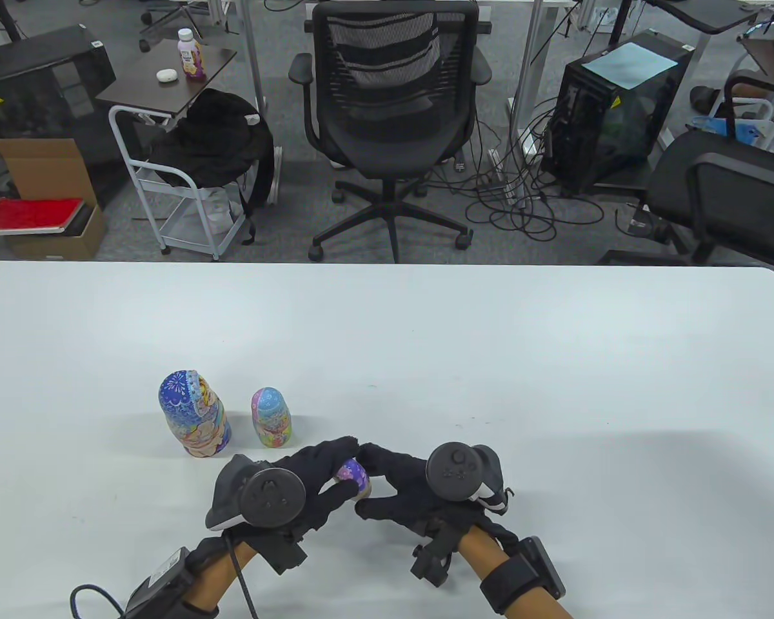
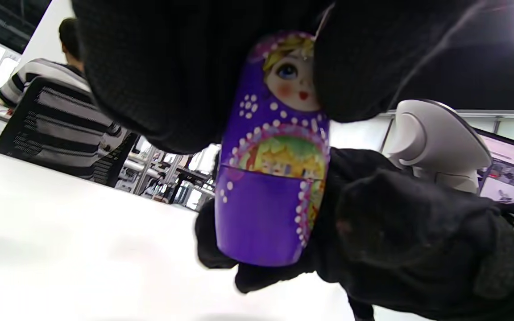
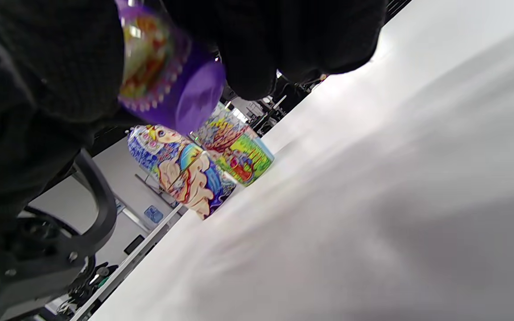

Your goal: Separate nested Russian dolls into individual dolls

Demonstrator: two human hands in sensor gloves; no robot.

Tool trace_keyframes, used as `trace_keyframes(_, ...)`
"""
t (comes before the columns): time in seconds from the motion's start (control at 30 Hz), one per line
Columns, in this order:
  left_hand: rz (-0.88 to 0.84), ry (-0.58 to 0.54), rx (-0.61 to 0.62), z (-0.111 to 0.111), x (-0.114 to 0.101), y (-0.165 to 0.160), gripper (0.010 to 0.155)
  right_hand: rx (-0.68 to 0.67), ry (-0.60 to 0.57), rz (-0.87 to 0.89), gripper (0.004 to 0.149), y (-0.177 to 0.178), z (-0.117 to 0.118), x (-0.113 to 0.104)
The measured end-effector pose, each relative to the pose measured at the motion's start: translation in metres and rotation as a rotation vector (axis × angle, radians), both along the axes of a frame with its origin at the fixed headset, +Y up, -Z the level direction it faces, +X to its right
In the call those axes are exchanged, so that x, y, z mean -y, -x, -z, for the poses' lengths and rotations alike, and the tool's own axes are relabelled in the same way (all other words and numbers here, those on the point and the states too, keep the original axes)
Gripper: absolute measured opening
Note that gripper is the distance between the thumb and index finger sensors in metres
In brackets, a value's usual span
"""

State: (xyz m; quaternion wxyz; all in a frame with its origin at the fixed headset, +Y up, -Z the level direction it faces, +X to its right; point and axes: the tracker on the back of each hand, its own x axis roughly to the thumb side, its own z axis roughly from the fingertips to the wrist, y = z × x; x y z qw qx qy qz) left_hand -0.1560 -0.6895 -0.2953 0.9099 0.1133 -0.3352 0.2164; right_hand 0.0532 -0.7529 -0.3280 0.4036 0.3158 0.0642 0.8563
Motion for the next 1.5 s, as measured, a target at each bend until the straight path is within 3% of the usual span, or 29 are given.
trace_keyframes(0.1, 0.039, -0.042, 0.002, -0.004, -0.003, -0.003, 0.063, 0.023, -0.017, 0.006, 0.086, 0.005, -0.004, -0.001)
trace_keyframes(0.4, 0.039, -0.024, 0.054, -0.011, -0.005, -0.011, 0.062, -0.005, -0.008, 0.021, 0.08, 0.005, -0.004, 0.0)
trace_keyframes(0.7, 0.014, 0.004, 0.12, -0.011, -0.01, -0.002, 0.063, -0.077, 0.068, 0.048, 0.079, 0.008, -0.002, 0.0)
trace_keyframes(0.93, 0.006, -0.048, 0.028, -0.01, -0.026, 0.023, 0.062, -0.009, 0.019, -0.012, 0.079, 0.0, 0.003, 0.003)
trace_keyframes(1.07, 0.17, 0.052, -0.097, 0.002, -0.015, 0.04, 0.062, 0.016, 0.006, -0.004, 0.079, -0.003, 0.004, 0.002)
trace_keyframes(1.2, 0.322, 0.191, -0.142, 0.014, 0.007, 0.045, 0.063, 0.028, -0.013, -0.008, 0.079, -0.003, 0.004, 0.002)
trace_keyframes(1.5, 0.469, 0.261, -0.178, 0.022, 0.031, 0.04, 0.064, 0.022, -0.012, -0.014, 0.079, -0.004, 0.003, 0.002)
